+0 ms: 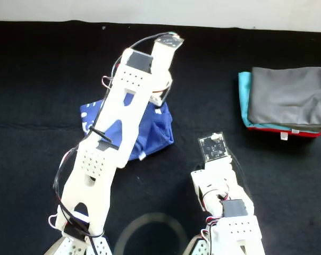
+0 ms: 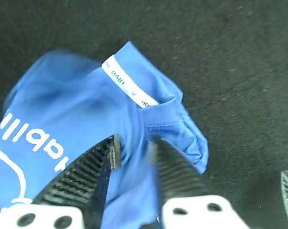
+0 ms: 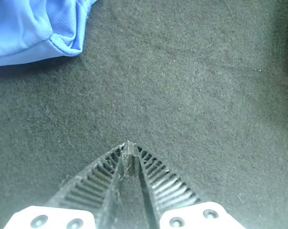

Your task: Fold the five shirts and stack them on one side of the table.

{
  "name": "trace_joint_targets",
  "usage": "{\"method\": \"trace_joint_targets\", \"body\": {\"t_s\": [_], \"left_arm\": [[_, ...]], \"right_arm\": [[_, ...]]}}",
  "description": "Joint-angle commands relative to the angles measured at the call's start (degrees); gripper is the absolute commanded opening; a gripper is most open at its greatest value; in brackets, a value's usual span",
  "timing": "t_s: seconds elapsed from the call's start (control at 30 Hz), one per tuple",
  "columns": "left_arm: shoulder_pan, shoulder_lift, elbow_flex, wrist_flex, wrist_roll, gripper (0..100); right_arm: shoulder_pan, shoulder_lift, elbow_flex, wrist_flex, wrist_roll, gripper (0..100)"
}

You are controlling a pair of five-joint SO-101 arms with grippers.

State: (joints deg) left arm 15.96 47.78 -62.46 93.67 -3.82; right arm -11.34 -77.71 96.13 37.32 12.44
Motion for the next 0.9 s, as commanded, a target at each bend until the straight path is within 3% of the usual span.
{"method": "trace_joint_targets", "body": {"t_s": [0.0, 0.23, 0.33, 0.6, 0.87], "left_arm": [[0.0, -0.8, -5.7, 2.5, 0.2, 26], [-5.0, -0.5, -16.3, 6.9, 0.2, 15], [-6.7, -0.4, -12.0, 6.9, 0.0, 1], [-6.5, -0.7, 7.7, 6.9, 0.0, 1], [-0.7, -0.3, 13.7, 6.3, -0.1, 1]], "right_arm": [[-0.1, -0.9, 3.0, -1.0, -0.4, 0.9], [-0.1, -0.9, 3.0, -1.0, -0.4, 0.9], [-0.1, -0.9, 3.0, -1.0, -0.4, 0.9], [-0.1, -0.9, 2.9, -1.1, -0.4, 0.9], [-0.1, -1.0, 3.1, -2.8, -0.4, 0.9]]}}
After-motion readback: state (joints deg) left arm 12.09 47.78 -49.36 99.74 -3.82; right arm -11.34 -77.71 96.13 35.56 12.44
